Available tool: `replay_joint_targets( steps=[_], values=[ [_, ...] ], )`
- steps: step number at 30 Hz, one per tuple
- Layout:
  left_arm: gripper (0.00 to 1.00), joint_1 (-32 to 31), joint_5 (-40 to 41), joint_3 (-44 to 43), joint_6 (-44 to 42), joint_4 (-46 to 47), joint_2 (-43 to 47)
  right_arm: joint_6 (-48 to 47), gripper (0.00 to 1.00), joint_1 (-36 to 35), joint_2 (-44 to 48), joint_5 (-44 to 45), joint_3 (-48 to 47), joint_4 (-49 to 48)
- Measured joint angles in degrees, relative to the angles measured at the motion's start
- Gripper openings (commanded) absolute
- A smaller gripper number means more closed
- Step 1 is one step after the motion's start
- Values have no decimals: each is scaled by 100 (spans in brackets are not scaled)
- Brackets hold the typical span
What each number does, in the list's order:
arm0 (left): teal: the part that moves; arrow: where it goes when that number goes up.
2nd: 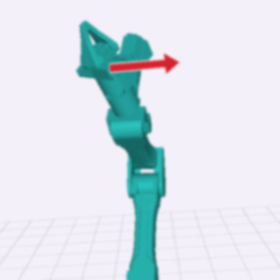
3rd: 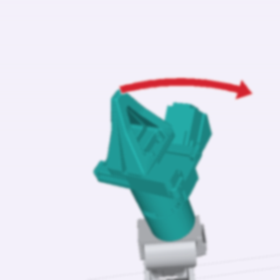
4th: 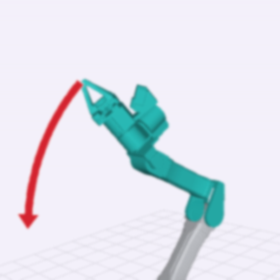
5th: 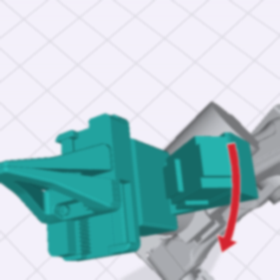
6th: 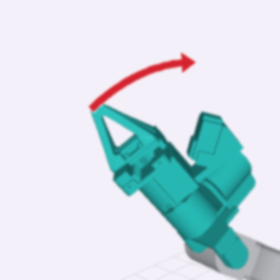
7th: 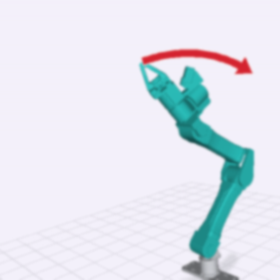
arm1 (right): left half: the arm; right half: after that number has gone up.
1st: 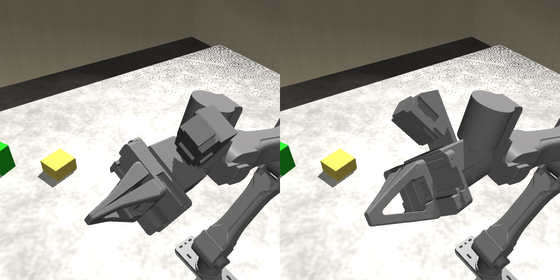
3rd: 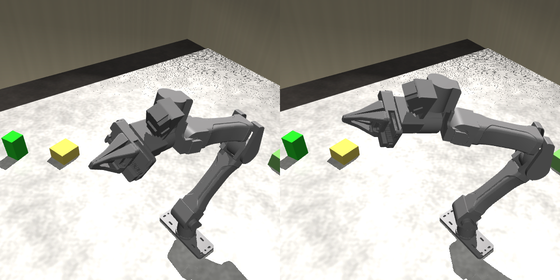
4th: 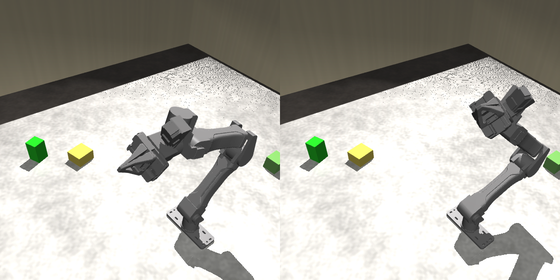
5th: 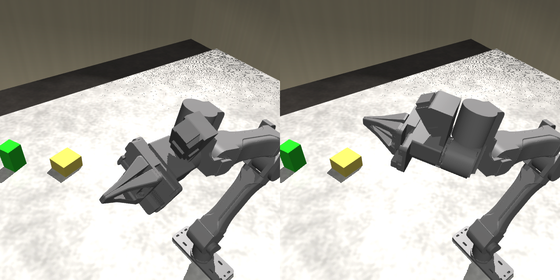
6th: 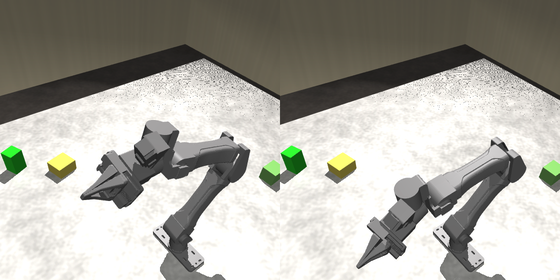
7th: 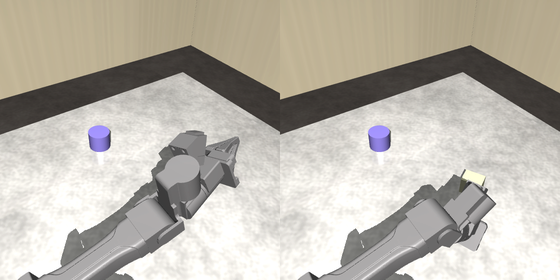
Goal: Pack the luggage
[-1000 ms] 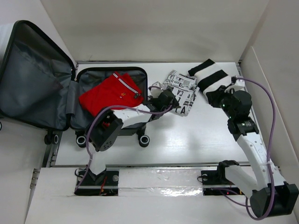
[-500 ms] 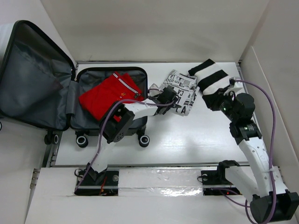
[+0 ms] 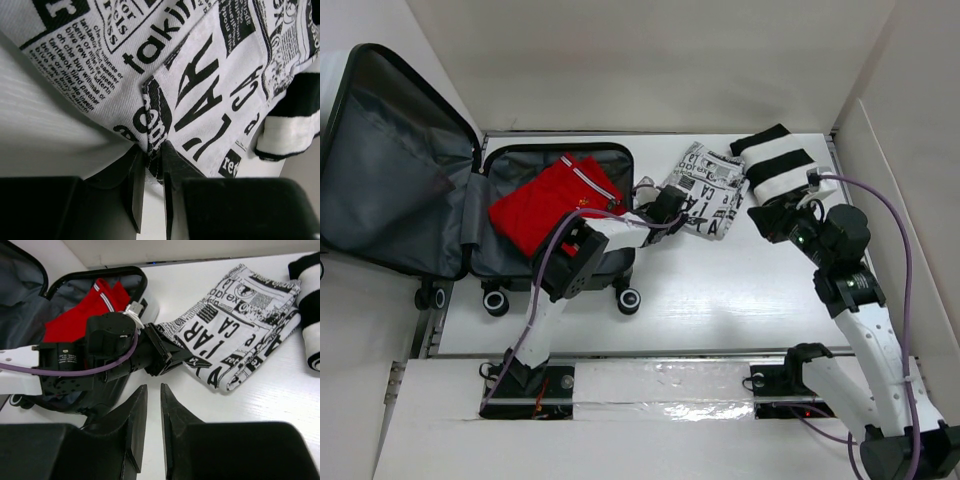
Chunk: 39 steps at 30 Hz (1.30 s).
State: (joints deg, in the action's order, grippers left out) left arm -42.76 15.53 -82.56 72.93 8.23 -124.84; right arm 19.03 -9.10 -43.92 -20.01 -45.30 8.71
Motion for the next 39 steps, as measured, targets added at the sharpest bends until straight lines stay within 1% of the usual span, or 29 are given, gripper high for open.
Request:
replay_joint_targets(
  steps=[3,7,11,14,18,21,23,25,30,32,35,39],
  values=[
    [0,129,-323,203,-579,291,109,-42,22,0,83,0,-85,35],
    [0,348,-785,179,-1633,175,302,-63,22,0,83,4,-129,33],
    [0,752,-1753,-437,-2693,-549,472,-52,24,0,48,26,-129,4],
    [0,997,-2337,-857,-3401,-1165,772,-20,25,0,22,120,-129,-26],
    [0,1178,-2761,-1231,-4266,-2000,1438,-13,25,-2,-39,262,-129,-44],
    [0,1300,-2957,-1163,-4704,-2400,2090,-11,25,0,-90,313,-129,-42],
    [0,1504,-3119,-804,-4916,-2461,2684,-11,25,0,-94,339,-129,-42],
    [0,1917,-3270,-284,-5038,-2500,3281,-11,25,0,-90,374,-129,-42],
    [0,3530,-3526,1272,-5099,-2376,4472,-11,26,-2,-79,428,-125,-48],
    [0,4002,-3519,1858,-5025,-2306,4791,2,26,0,-81,435,-103,-87],
    [0,4395,-3250,2457,-4944,-2177,5112,4,26,-2,-155,426,-92,-166],
    [0,4605,-2865,2822,-4872,-1902,5163,15,26,0,-271,404,-52,-243]
  ],
)
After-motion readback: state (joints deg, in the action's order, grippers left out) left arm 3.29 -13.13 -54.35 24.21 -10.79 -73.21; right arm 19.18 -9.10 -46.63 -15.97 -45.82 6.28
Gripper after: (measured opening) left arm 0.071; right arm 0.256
